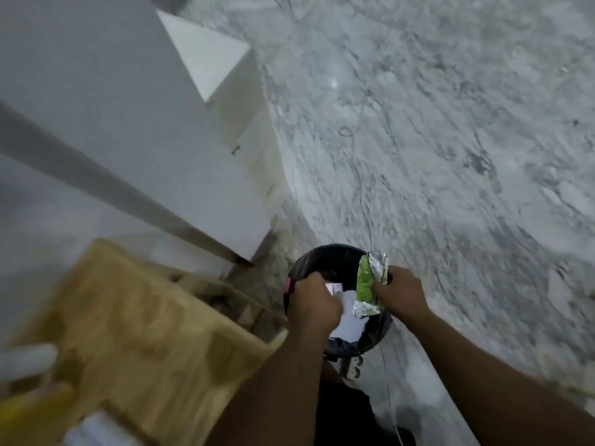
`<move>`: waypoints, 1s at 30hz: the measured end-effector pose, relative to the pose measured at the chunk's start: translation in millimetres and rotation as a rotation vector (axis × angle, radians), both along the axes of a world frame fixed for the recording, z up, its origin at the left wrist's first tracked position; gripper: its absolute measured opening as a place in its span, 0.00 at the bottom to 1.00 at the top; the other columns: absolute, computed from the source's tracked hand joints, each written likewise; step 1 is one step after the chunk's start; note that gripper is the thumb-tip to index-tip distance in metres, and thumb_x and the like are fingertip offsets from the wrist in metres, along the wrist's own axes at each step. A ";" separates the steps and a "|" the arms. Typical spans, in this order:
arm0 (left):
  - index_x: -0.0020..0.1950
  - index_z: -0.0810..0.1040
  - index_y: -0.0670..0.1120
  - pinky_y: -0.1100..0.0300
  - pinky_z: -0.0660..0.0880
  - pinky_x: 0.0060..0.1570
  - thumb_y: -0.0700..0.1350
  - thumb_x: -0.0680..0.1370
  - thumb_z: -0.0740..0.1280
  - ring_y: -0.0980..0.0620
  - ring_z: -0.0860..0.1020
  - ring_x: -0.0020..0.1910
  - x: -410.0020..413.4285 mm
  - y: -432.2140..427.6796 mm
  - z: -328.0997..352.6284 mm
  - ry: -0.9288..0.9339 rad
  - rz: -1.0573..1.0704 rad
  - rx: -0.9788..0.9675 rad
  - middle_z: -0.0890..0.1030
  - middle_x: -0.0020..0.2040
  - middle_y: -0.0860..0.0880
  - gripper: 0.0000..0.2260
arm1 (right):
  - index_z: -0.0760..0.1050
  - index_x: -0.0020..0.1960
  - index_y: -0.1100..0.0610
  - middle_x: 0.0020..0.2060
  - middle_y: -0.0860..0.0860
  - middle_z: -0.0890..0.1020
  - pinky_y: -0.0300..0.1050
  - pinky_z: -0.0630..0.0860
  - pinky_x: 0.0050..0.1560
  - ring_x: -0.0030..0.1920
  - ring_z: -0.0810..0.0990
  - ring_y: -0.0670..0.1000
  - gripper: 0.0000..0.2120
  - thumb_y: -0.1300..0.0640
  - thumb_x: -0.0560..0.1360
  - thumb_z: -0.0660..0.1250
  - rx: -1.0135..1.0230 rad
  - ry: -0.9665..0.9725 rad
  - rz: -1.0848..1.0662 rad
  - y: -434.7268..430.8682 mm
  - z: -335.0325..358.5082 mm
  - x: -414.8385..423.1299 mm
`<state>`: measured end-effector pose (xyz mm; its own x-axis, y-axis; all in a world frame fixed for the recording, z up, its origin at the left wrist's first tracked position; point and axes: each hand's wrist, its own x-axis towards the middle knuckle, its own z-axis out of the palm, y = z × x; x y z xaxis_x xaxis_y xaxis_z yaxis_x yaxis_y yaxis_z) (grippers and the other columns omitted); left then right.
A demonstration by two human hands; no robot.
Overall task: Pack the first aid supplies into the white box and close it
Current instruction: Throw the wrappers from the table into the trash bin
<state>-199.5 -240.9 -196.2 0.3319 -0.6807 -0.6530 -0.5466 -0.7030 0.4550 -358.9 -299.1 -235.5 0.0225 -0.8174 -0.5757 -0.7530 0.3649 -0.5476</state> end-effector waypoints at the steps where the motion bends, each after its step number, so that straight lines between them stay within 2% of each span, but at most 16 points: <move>1: 0.55 0.77 0.44 0.54 0.76 0.47 0.45 0.76 0.68 0.41 0.79 0.54 -10.6 -0.1 -22.8 -0.005 0.015 0.047 0.80 0.55 0.44 0.09 | 0.68 0.29 0.56 0.25 0.50 0.74 0.43 0.65 0.31 0.28 0.73 0.49 0.14 0.61 0.70 0.68 0.014 0.016 0.007 3.1 -24.3 -4.5; 4: 0.58 0.76 0.43 0.50 0.77 0.52 0.43 0.78 0.65 0.41 0.79 0.57 -34.9 -2.8 -87.2 -0.052 0.053 0.184 0.79 0.59 0.43 0.10 | 0.64 0.29 0.55 0.24 0.49 0.71 0.43 0.62 0.29 0.27 0.71 0.50 0.15 0.60 0.70 0.67 0.049 0.045 -0.012 12.1 -95.9 -15.0; 7: 0.58 0.76 0.44 0.49 0.78 0.54 0.42 0.78 0.65 0.40 0.79 0.58 -44.0 -8.5 -135.4 -0.082 0.118 0.248 0.78 0.59 0.43 0.09 | 0.66 0.33 0.61 0.27 0.55 0.74 0.44 0.63 0.30 0.30 0.74 0.54 0.11 0.58 0.70 0.66 0.086 0.069 -0.038 22.0 -150.4 -20.2; 9: 0.58 0.77 0.44 0.50 0.77 0.52 0.41 0.78 0.65 0.40 0.79 0.59 -43.9 -13.4 -160.8 -0.109 0.140 0.263 0.79 0.60 0.43 0.10 | 0.65 0.33 0.61 0.28 0.57 0.73 0.44 0.62 0.30 0.30 0.73 0.55 0.11 0.59 0.70 0.65 0.096 0.069 -0.058 28.8 -177.2 -21.0; 11: 0.59 0.77 0.45 0.51 0.76 0.50 0.41 0.78 0.66 0.40 0.79 0.58 -40.6 -18.9 -182.1 -0.131 0.146 0.271 0.79 0.60 0.43 0.10 | 0.61 0.32 0.57 0.26 0.53 0.69 0.44 0.59 0.30 0.29 0.68 0.53 0.13 0.60 0.70 0.65 0.114 0.065 -0.066 32.0 -198.2 -18.9; 12: 0.60 0.77 0.45 0.51 0.76 0.48 0.41 0.78 0.66 0.40 0.79 0.58 -38.5 -20.2 -191.6 -0.136 0.140 0.275 0.79 0.60 0.43 0.10 | 0.62 0.33 0.56 0.26 0.51 0.69 0.44 0.60 0.30 0.29 0.68 0.52 0.13 0.61 0.70 0.65 0.133 0.057 -0.045 32.7 -206.1 -17.1; 14: 0.62 0.76 0.45 0.51 0.75 0.46 0.43 0.79 0.66 0.40 0.79 0.58 -34.8 -21.9 -206.1 -0.125 0.125 0.295 0.78 0.61 0.43 0.11 | 0.73 0.41 0.52 0.30 0.50 0.78 0.42 0.67 0.33 0.35 0.75 0.52 0.03 0.59 0.73 0.65 0.186 0.051 0.028 31.6 -214.1 -14.2; 16: 0.64 0.75 0.45 0.52 0.74 0.44 0.46 0.79 0.68 0.40 0.79 0.59 -32.0 -23.6 -211.7 -0.094 0.100 0.336 0.78 0.61 0.43 0.14 | 0.78 0.55 0.53 0.40 0.51 0.83 0.42 0.72 0.39 0.42 0.80 0.52 0.10 0.57 0.75 0.65 0.203 0.036 0.089 30.1 -218.8 -14.1; 17: 0.64 0.75 0.45 0.52 0.74 0.45 0.47 0.78 0.69 0.40 0.79 0.59 -31.3 -24.9 -211.5 -0.077 0.085 0.357 0.78 0.61 0.43 0.15 | 0.78 0.58 0.55 0.41 0.51 0.83 0.42 0.72 0.41 0.42 0.81 0.52 0.13 0.57 0.75 0.65 0.193 0.038 0.103 28.9 -217.2 -14.3; 21: 0.64 0.76 0.46 0.51 0.76 0.48 0.51 0.77 0.69 0.41 0.79 0.58 -24.5 -36.6 -186.7 0.006 0.032 0.350 0.79 0.61 0.43 0.17 | 0.79 0.55 0.54 0.31 0.45 0.79 0.44 0.74 0.39 0.35 0.78 0.48 0.10 0.58 0.75 0.64 0.176 0.044 0.103 16.4 -190.0 -12.6; 23: 0.62 0.76 0.45 0.50 0.78 0.49 0.52 0.77 0.67 0.40 0.79 0.55 -15.9 -44.6 -159.2 0.036 0.006 0.287 0.80 0.59 0.43 0.17 | 0.79 0.54 0.54 0.33 0.45 0.80 0.45 0.76 0.41 0.36 0.79 0.49 0.09 0.57 0.75 0.65 0.151 0.034 0.126 5.2 -163.8 -6.8; 26: 0.66 0.72 0.42 0.47 0.77 0.48 0.51 0.77 0.67 0.40 0.78 0.55 5.9 -52.5 -98.6 0.008 -0.038 0.211 0.78 0.59 0.40 0.21 | 0.79 0.54 0.56 0.39 0.52 0.83 0.50 0.78 0.42 0.38 0.81 0.54 0.08 0.58 0.76 0.65 0.077 0.013 0.198 -12.9 -103.9 13.3; 28: 0.63 0.73 0.41 0.48 0.78 0.46 0.50 0.77 0.65 0.40 0.78 0.53 26.0 -52.2 -45.8 -0.018 -0.026 0.139 0.78 0.58 0.40 0.19 | 0.79 0.53 0.55 0.40 0.55 0.84 0.51 0.79 0.42 0.39 0.82 0.57 0.09 0.60 0.76 0.63 0.025 -0.001 0.254 -23.2 -52.7 33.9; 30: 0.61 0.73 0.43 0.49 0.79 0.51 0.51 0.75 0.66 0.40 0.79 0.54 50.6 -44.9 13.3 -0.048 0.007 0.068 0.77 0.58 0.41 0.18 | 0.79 0.52 0.53 0.38 0.54 0.83 0.51 0.79 0.42 0.39 0.82 0.57 0.07 0.59 0.75 0.65 -0.031 -0.030 0.299 -30.2 3.1 58.6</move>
<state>-149.0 -285.7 -182.9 0.3686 -0.6326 -0.6812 -0.5614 -0.7355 0.3793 -300.3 -329.3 -232.3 0.2812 -0.7892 -0.5460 -0.8078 0.1125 -0.5786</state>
